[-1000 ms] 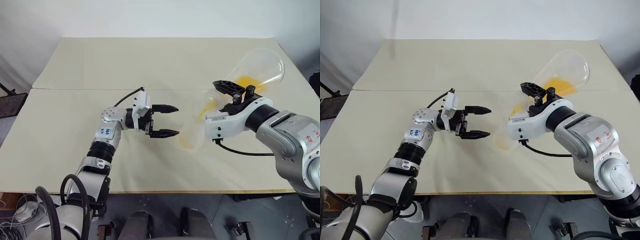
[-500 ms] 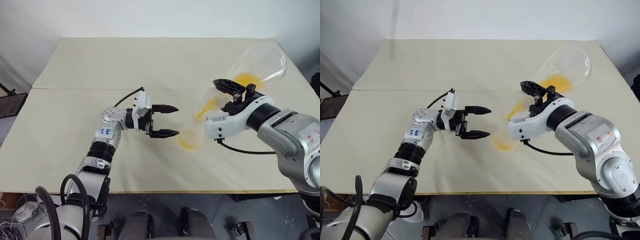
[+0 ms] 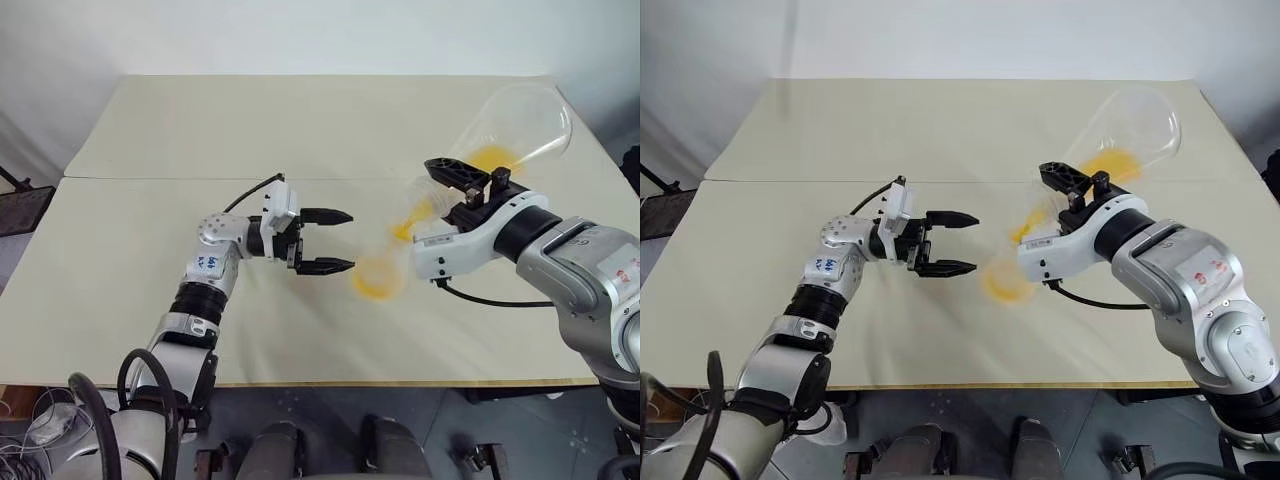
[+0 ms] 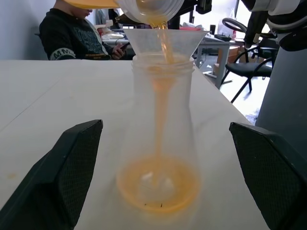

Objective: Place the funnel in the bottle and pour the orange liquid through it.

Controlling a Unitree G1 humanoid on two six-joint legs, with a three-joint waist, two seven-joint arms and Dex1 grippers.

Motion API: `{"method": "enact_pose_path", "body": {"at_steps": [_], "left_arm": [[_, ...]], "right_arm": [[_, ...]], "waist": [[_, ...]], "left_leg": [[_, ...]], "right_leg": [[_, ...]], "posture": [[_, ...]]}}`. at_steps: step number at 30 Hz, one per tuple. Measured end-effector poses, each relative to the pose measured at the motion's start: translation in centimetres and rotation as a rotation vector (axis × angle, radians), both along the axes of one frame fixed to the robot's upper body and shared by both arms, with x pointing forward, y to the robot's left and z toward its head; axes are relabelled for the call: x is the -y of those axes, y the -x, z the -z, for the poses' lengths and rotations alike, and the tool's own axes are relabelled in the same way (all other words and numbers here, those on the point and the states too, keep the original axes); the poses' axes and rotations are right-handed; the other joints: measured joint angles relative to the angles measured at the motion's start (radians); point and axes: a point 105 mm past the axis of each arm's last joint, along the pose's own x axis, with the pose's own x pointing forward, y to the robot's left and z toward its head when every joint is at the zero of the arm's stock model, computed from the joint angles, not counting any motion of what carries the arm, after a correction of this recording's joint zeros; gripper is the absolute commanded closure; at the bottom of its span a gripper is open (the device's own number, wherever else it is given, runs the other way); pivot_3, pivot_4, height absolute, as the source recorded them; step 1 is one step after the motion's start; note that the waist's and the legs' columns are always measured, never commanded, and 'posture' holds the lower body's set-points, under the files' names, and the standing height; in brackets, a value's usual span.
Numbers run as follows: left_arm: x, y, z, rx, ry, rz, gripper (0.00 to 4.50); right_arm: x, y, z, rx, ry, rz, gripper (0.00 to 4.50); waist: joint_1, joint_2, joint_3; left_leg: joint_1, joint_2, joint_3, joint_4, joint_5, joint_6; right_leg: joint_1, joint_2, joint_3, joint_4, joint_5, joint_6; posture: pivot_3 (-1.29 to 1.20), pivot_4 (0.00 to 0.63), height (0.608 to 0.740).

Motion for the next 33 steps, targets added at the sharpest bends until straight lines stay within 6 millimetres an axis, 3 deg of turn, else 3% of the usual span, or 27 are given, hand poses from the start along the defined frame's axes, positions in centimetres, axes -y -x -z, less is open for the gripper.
{"method": "enact_pose_path", "body": {"at_steps": [33], "left_arm": [[-0.01,-0.12,-0.08,0.000,0.006,-0.011,0.00]], "right_arm": [[0.61,-0.62,-0.51,0.042,0.066,-0.018,2.04]], "waist": [[0.000,0.000,0.000]], "left_leg": [[0.000,0.000,0.000,0.000,0.000,0.000]], "right_leg": [[0.000,0.000,0.000,0.001,0.000,0.000]], "posture": [[0.00,0.150,0.740]]}}
